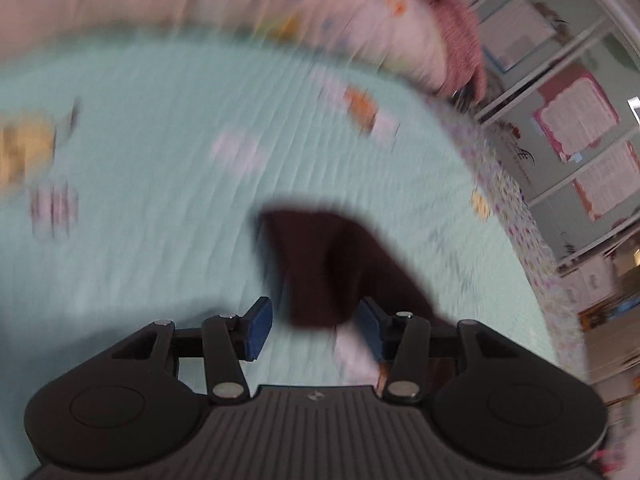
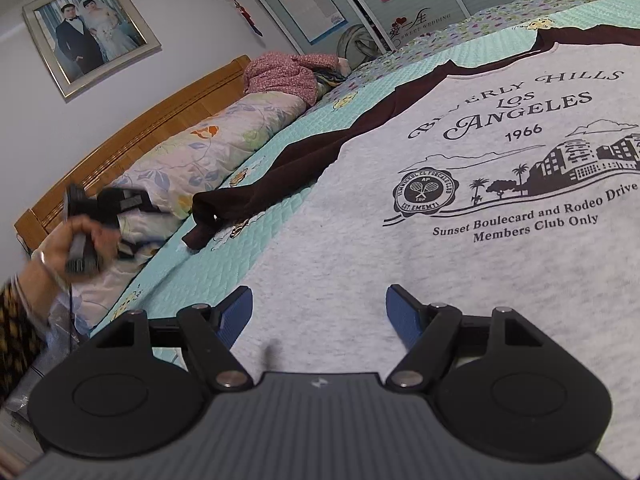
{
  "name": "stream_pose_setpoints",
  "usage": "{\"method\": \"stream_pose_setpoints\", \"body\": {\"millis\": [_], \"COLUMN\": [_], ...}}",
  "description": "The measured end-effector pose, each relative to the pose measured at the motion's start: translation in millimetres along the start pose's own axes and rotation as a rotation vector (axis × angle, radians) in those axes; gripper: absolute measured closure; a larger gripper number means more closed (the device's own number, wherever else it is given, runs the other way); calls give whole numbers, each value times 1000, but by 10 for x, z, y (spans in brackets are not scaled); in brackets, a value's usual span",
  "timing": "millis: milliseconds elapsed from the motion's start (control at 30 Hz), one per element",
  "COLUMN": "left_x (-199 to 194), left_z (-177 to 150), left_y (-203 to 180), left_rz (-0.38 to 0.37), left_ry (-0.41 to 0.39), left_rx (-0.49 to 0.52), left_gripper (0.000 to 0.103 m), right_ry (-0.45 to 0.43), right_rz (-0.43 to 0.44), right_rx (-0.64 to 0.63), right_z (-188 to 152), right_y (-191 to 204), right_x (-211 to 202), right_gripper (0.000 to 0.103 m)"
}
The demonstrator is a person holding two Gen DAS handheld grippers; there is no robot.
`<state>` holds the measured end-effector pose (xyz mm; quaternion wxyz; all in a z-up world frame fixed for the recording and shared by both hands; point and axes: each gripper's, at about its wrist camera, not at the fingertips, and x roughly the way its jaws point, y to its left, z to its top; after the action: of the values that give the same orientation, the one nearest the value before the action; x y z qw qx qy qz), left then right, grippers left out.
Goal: Fold clothes
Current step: 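Grasp the maroon sleeve cuff with the left tool and lift it, then carry the maroon sleeve across the grey body with the left tool and release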
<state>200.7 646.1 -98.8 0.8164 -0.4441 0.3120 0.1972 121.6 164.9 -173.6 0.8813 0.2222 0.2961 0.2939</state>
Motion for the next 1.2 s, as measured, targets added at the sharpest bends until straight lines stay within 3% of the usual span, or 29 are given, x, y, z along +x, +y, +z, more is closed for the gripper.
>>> {"method": "stream_pose_setpoints", "body": {"millis": [200,400,500,533,567,667,800,867,967,1067,1167,1200], "left_x": [170,395,511,539,563,475,-173,-430,-484,-288,-277,-266], "left_z": [-172,-131,-94,-83,-72,45,433,587,695,715,588,532], "left_y": [324,203,143,128,112,52,10,120,402,684,726,612], "left_rz": [-148,-149,-146,-133,-123,-131,-196,-159,-19,159,169,132], "left_ry": [-35,-76,-84,-79,-65,-36,-164,-201,-196,-104,-116,-119], "left_rx": [-166,-191,-208,-202,-191,-115,12,34,44,44,60,114], "left_gripper": [51,51,59,74,84,87,87,89,90,90,90,90], "right_ry": [1,1,1,1,1,2,0,-1,-2,-2,-2,-2], "right_rz": [-1,-1,-2,-2,-1,-1,1,2,4,4,4,4], "right_rx": [-2,-2,-3,-4,-4,-3,-1,-1,1,1,0,0], "right_z": [1,0,0,1,2,3,3,2,0,-2,-2,-2], "right_y": [5,2,0,-1,-2,0,-7,-7,-12,-7,-6,-6], "right_x": [10,14,18,18,17,17,16,18,24,29,29,30], "right_gripper": [28,28,28,28,28,28,28,28,28,28,28,28]}}
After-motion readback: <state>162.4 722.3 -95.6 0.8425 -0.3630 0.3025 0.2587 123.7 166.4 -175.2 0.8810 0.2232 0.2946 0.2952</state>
